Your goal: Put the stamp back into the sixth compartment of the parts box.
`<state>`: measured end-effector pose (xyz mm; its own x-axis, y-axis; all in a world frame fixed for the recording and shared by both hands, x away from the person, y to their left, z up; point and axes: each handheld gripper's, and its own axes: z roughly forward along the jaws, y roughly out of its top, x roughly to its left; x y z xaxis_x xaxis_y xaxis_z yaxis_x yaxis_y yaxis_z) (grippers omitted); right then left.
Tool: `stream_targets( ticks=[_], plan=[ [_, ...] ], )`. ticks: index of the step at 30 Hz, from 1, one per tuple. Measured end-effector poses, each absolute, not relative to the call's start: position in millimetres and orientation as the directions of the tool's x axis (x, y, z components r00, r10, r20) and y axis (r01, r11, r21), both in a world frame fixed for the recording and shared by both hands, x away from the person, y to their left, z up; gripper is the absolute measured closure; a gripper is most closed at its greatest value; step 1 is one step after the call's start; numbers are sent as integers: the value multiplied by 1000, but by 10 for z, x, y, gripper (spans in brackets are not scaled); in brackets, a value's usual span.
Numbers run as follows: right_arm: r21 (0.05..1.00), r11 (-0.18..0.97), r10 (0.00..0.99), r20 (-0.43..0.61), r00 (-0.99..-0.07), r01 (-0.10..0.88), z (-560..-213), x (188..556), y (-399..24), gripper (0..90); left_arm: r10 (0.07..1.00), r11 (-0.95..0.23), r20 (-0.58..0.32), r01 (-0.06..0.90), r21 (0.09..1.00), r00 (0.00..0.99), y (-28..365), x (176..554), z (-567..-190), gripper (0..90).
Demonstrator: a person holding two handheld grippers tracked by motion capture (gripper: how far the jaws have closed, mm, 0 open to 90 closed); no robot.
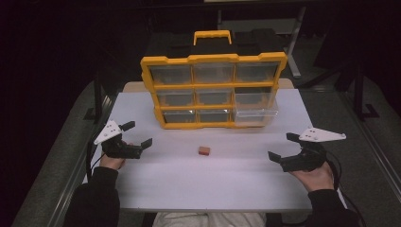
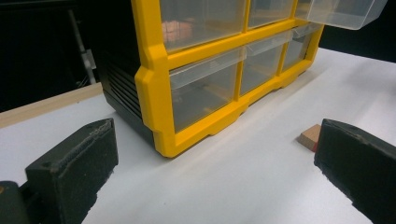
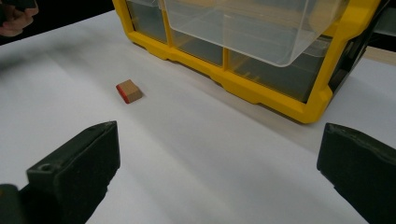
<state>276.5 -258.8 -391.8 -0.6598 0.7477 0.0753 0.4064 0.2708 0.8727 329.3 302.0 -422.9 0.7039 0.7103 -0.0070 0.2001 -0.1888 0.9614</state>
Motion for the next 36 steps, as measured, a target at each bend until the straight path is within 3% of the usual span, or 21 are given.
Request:
stream_targets(
  ticks=[22, 36],
  plan=[
    [866, 292, 732, 72, -677, 407, -3872, 2753, -2536, 0, 716, -184, 2, 186, 965, 699, 3018, 3273, -4228, 0],
    [831, 366, 700, 52, -712, 420, -3788, 2760, -2381, 0, 713, -194, 0, 197, 961, 701, 3009, 3285, -4250, 0]
  ],
)
